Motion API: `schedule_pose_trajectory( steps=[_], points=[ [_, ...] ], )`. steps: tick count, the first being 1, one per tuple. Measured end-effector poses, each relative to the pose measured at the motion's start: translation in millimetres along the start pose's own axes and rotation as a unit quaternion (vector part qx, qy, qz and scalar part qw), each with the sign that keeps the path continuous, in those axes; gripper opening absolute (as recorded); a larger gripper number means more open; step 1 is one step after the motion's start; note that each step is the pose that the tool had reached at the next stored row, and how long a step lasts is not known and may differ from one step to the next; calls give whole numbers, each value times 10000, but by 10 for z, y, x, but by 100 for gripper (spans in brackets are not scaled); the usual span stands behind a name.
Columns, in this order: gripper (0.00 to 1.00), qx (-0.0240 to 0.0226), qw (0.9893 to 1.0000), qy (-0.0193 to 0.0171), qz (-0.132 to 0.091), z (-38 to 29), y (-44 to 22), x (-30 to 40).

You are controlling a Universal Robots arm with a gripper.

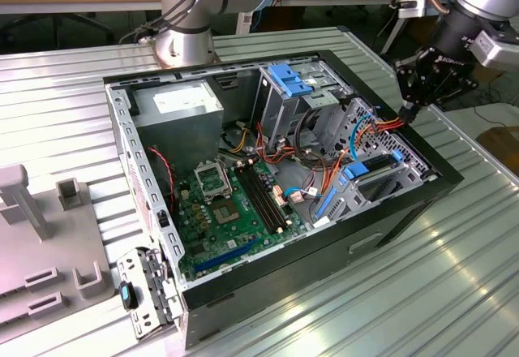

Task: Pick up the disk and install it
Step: 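Insert the first disk wire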

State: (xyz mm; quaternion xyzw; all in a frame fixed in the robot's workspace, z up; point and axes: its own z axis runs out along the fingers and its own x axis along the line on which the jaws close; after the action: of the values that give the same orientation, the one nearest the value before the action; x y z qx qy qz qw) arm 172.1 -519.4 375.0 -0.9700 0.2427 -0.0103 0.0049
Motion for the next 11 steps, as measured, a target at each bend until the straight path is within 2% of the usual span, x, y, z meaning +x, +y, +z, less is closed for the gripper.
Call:
schedule_pose_trajectory(
  steps=[1, 2, 5, 8, 11],
  points=[
    [11, 4, 9999, -3, -149, 4, -1, -1],
    [11, 5, 9998, -4, -205, 7, -4, -1],
    [11, 6, 9996, -5, -294, 9, -29, 4],
    [11, 7, 9995, -5, -312, 11, -111, 15],
    [11, 8, 9990, -7, -439, 10, -114, 17]
  ],
)
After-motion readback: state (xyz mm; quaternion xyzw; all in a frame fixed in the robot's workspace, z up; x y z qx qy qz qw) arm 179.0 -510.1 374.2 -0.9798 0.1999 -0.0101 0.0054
